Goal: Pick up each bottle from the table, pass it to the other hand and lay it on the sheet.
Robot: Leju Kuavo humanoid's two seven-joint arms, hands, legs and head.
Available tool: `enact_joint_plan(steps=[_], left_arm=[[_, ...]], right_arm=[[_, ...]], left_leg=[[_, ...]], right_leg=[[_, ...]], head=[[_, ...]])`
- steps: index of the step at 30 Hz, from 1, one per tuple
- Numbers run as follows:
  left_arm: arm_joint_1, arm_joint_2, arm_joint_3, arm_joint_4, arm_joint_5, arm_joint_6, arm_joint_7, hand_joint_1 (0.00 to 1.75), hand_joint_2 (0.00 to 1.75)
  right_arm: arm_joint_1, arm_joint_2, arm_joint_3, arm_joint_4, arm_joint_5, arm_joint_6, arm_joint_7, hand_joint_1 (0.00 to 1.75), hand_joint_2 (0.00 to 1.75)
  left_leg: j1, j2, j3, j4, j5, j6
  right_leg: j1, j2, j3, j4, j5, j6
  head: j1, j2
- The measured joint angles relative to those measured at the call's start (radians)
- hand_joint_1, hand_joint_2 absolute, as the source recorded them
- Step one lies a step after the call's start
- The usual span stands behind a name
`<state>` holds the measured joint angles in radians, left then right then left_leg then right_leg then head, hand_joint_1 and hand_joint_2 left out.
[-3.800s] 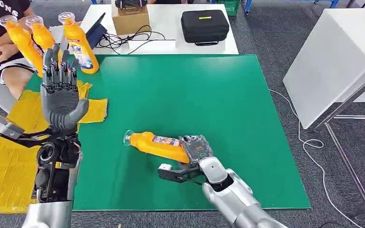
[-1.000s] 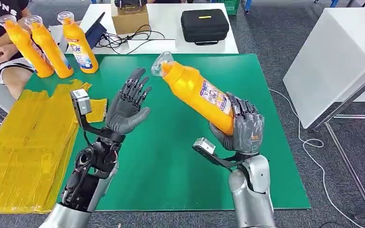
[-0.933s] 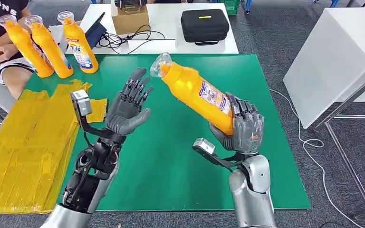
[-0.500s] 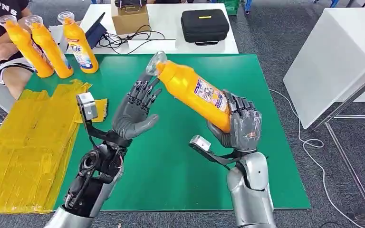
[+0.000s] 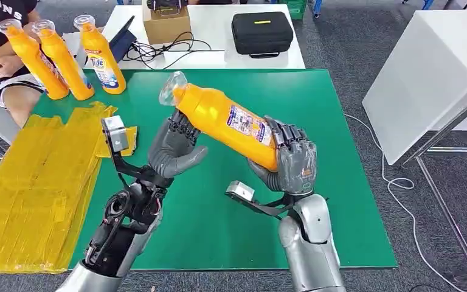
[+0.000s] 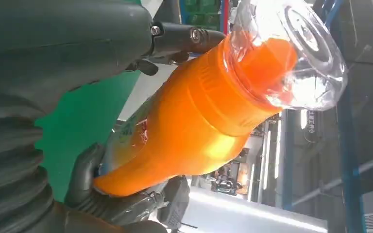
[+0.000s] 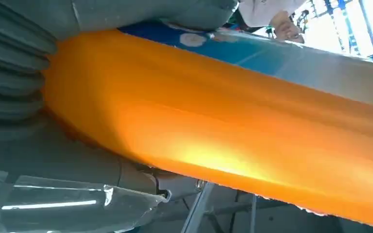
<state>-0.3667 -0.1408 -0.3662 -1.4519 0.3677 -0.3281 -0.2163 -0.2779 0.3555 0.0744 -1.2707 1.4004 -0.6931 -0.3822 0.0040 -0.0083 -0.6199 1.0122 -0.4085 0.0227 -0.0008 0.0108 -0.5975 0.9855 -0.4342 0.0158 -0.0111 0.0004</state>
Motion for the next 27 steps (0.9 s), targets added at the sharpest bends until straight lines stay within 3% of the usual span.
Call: enact_joint_plan(steps=[8,13,19,27], left_arm=[[-0.008,0.0,-0.001,0.0,0.021,0.003,0.005,0.0,1.75],[-0.013,0.001,-0.001,0.005,0.039,0.012,0.011,0.0,1.75],[-0.018,0.003,0.011,0.018,0.041,0.019,0.01,0.0,1.75],[-0.018,0.012,0.024,0.034,0.042,0.024,0.01,0.0,1.75]], right_arm=[[0.001,-0.004,0.03,0.009,0.016,-0.002,0.0,1.75,1.75],[-0.003,-0.018,0.091,0.045,0.025,-0.006,0.062,1.75,1.75],[-0.062,-0.039,0.197,0.224,-0.266,0.075,0.032,1.75,1.75],[-0.112,-0.068,0.276,0.312,-0.425,0.152,0.011,1.75,1.75]], left_leg=[[0.0,0.0,0.0,0.0,0.0,0.0],[0.0,0.0,0.0,0.0,0.0,0.0],[0.0,0.0,0.0,0.0,0.0,0.0],[0.0,0.0,0.0,0.0,0.0,0.0]], right_leg=[[0.0,0.0,0.0,0.0,0.0,0.0],[0.0,0.0,0.0,0.0,0.0,0.0],[0.0,0.0,0.0,0.0,0.0,0.0],[0.0,0.0,0.0,0.0,0.0,0.0]], head=[[0.0,0.0],[0.0,0.0],[0.0,0.0],[0.0,0.0]])
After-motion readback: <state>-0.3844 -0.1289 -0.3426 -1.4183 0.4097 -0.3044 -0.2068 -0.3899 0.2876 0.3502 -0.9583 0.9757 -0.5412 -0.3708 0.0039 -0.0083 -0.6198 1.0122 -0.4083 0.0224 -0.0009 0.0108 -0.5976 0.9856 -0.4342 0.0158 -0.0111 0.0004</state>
